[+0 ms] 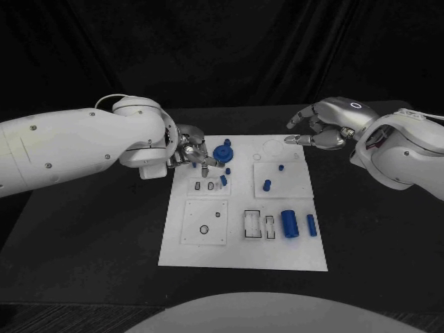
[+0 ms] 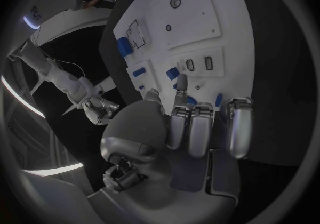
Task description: Assemble the parts on the task board
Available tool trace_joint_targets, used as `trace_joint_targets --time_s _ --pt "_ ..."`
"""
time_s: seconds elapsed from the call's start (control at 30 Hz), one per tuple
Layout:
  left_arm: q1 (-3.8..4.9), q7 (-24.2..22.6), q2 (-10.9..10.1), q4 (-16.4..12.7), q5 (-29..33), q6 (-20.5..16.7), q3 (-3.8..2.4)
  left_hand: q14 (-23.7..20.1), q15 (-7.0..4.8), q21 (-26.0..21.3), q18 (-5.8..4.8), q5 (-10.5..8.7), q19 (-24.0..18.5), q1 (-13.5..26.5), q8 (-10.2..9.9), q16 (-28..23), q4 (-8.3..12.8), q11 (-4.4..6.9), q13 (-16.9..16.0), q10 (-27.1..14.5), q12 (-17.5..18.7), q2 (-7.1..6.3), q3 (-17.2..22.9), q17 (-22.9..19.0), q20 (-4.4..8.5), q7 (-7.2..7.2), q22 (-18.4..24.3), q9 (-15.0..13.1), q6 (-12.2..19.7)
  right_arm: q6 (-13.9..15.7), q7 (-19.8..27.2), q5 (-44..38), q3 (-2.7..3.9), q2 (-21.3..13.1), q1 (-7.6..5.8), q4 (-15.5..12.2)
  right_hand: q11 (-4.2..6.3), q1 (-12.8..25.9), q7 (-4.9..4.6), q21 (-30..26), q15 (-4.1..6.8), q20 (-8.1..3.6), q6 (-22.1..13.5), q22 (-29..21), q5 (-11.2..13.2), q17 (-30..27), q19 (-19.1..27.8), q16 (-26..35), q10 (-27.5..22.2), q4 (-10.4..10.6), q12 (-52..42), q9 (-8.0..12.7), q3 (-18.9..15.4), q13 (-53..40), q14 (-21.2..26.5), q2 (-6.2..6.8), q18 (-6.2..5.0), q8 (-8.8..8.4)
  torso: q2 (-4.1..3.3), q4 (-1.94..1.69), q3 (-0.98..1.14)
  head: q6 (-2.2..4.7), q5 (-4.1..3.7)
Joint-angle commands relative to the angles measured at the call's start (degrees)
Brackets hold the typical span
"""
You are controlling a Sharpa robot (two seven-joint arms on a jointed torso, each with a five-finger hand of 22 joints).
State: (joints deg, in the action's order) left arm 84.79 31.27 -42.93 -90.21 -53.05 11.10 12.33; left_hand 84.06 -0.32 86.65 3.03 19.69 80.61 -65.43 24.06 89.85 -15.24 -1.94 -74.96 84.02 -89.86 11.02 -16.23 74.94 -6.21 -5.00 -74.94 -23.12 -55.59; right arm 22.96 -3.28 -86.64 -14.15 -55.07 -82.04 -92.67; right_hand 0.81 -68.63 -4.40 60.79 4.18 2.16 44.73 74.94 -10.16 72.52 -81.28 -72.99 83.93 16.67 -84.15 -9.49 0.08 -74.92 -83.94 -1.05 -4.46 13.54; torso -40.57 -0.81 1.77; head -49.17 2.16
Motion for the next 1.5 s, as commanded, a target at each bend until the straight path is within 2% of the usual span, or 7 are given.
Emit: trace_joint_targets --time_s 0.03,0.33,0.47,0.7,0.93,1.13,1.5 --pt "0.13 2.1 0.9 0.4 -0.6 2.0 -0.06 5.9 -0.50 -0.1 -0.69 0.87 0.0 -1.2 0.4 0.2 0.2 0.61 -15.0 6.0 -0.1 -0.03 0.8 15.1 0.56 0.29 -7.4 -0.8 0.4 2.2 0.0 -1.5 0.03 -0.5 0.17 -0.6 0.15 -0.6 0.09 0.2 0.14 0.01 0.4 8.2 -0.3 0.1 0.2 0.0 -0.1 -0.2 0.2 0.1 0.0 -6.3 -1.7 0.01 -0.70 0.16 0.10 0.42 0.85 -0.32 0.50" --pt "0.09 2.8 3.4 2.1 -0.6 1.1 -0.05 5.9 -0.78 -0.4 -0.64 0.57 -0.1 -3.6 0.1 0.2 1.7 0.85 -15.0 6.0 -0.1 0.17 4.0 15.1 0.83 0.44 -7.3 -3.0 1.3 3.1 0.1 -1.6 0.03 -1.0 0.42 -1.2 0.16 -0.6 0.10 0.2 0.15 0.00 0.5 8.2 -0.4 0.2 0.2 0.0 -0.1 -0.2 0.3 0.1 0.0 -6.2 -1.8 0.06 -0.71 0.17 0.21 1.00 1.12 -0.83 1.26" --pt "-0.02 3.6 4.1 2.9 -0.6 0.9 -0.05 5.9 -0.80 -0.5 -0.60 -0.11 -0.2 -3.2 0.0 0.2 1.6 0.84 -15.0 6.0 -0.1 0.08 4.4 15.1 0.86 0.41 -7.2 -3.5 1.3 3.5 0.3 -1.6 0.03 -1.0 0.65 -1.1 0.17 -0.6 0.11 0.4 0.16 -0.01 0.5 8.3 -0.4 0.2 0.1 -0.1 -0.1 -0.2 0.3 0.1 0.0 -6.2 -1.8 0.08 -0.68 0.18 0.24 0.85 1.08 -0.83 1.07" --pt "-0.37 4.5 4.9 3.9 -0.6 0.3 -0.04 5.9 -1.20 -0.7 -0.61 -6.04 0.0 -1.6 2.5 0.2 1.9 1.36 -15.0 6.0 -0.1 -1.02 6.5 15.1 1.26 0.94 -7.5 -9.7 1.4 4.0 0.5 -1.6 0.03 -0.8 1.19 -0.8 0.18 -0.6 0.11 0.5 0.17 -0.01 0.6 8.3 -0.5 0.3 0.1 -0.2 0.0 -0.2 0.2 0.2 -0.1 -6.3 -1.8 0.09 -0.66 0.18 0.25 0.84 1.03 -0.83 0.83" --pt "-0.67 5.0 5.5 4.5 -0.6 0.4 -0.04 5.9 -1.32 -0.8 -0.64 -8.35 0.2 0.1 3.5 0.2 1.6 1.38 -15.0 6.0 -0.1 -1.37 7.1 15.1 1.38 1.01 -7.6 -13.2 2.2 4.5 0.6 -1.7 0.03 -0.5 1.45 -0.5 0.19 -0.6 0.11 0.5 0.19 -0.02 0.6 8.3 -0.5 0.3 0.0 -0.2 0.0 -0.1 0.2 0.2 -0.1 -6.3 -1.9 0.05 -0.65 0.19 0.24 0.86 1.01 -0.83 0.84" --pt "-1.36 5.8 5.7 4.9 -0.6 1.9 -0.04 5.9 -1.50 -1.1 -0.57 -15.71 0.1 3.4 4.8 0.2 1.0 1.58 -15.0 6.0 -0.1 -2.06 6.9 15.1 1.56 1.20 -7.6 -17.8 2.2 5.2 0.9 -1.7 0.03 -0.1 1.56 -0.1 0.20 -0.6 0.11 0.6 0.22 -0.04 0.7 8.3 -0.7 0.4 0.0 -0.3 0.1 -0.1 0.2 0.2 -0.1 -6.3 -1.9 -0.04 -0.64 0.19 0.29 0.85 1.01 -0.83 1.06" --pt "-2.77 4.9 6.2 6.0 -0.6 0.8 -0.04 5.9 -1.57 -1.4 -0.46 -13.37 -0.2 3.6 4.3 0.2 1.9 1.59 -15.0 6.0 -0.1 -1.77 7.9 15.1 1.62 1.21 -7.4 -19.6 3.0 6.1 1.2 -1.7 0.03 0.3 2.07 0.4 0.20 -0.5 0.10 0.6 0.24 -0.07 0.8 8.3 -0.9 0.4 -0.1 -0.3 0.0 0.0 0.2 0.3 -0.2 -6.3 -2.0 -0.23 -0.64 0.17 0.33 0.94 1.06 -0.83 1.23"
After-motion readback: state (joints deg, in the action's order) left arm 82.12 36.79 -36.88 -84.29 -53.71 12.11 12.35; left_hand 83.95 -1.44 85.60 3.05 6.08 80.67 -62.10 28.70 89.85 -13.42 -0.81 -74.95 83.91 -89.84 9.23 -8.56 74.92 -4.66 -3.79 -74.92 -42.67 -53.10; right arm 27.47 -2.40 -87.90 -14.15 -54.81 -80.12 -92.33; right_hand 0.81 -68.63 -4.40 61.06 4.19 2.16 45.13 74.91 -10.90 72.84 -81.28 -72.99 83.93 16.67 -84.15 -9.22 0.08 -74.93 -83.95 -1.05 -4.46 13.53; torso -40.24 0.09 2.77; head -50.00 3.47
